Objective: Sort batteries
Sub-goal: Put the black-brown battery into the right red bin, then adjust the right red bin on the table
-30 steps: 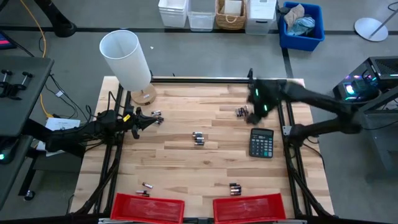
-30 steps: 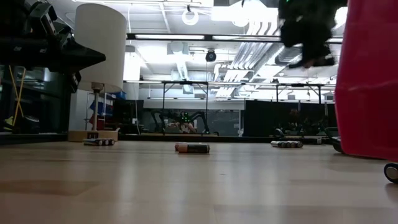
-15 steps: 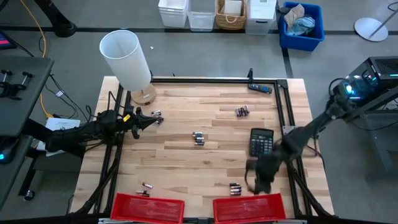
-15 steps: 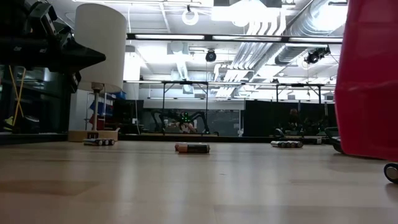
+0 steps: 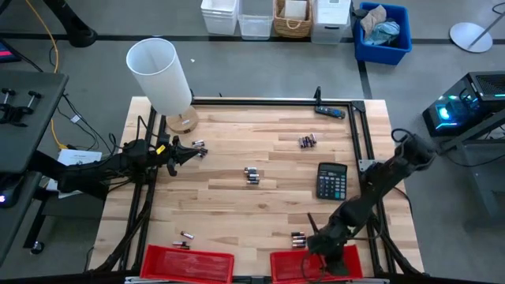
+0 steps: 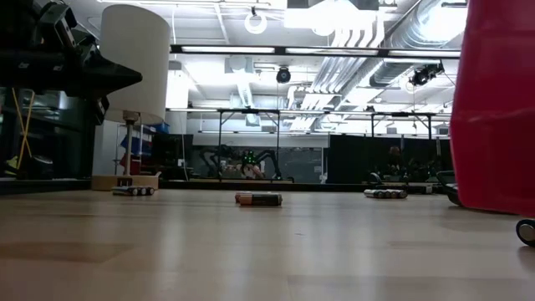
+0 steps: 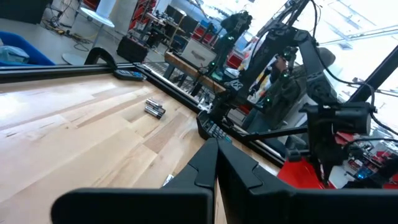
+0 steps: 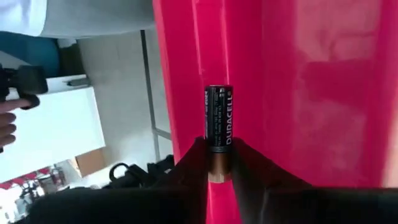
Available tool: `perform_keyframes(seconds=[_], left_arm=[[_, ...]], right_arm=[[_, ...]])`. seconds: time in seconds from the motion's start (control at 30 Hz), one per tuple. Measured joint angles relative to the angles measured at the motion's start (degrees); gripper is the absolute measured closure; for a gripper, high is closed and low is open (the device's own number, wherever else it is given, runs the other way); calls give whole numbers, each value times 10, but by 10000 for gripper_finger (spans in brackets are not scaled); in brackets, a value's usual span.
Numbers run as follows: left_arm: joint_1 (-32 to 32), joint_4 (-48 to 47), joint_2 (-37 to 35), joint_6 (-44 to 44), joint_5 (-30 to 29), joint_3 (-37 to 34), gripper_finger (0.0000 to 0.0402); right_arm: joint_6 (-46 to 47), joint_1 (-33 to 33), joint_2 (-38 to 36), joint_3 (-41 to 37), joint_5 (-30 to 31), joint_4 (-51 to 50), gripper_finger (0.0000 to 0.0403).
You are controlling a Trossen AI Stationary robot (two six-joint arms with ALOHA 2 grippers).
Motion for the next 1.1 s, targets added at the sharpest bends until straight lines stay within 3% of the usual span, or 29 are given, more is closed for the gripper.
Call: perform_keyframes(seconds=[0.13,0.23,0.37,0.57,0.73,1.1], left_arm=[[0,0,0,0,0,0,401],[0,0,0,0,0,0,401],[0,0,0,0,0,0,401],[0,0,0,0,0,0,401],[0,0,0,0,0,0,401],[0,0,0,0,0,0,401]], right_arm=[[41,2,9,3,4,6,288],[57,2,9,23,17,-15,262],[62,1,8,76,65,-80,255],[46,1,8,175,179,-259,253],[-8,-1,8,204,254,-316,253],[-118,-18,85,204,222,-326,252]])
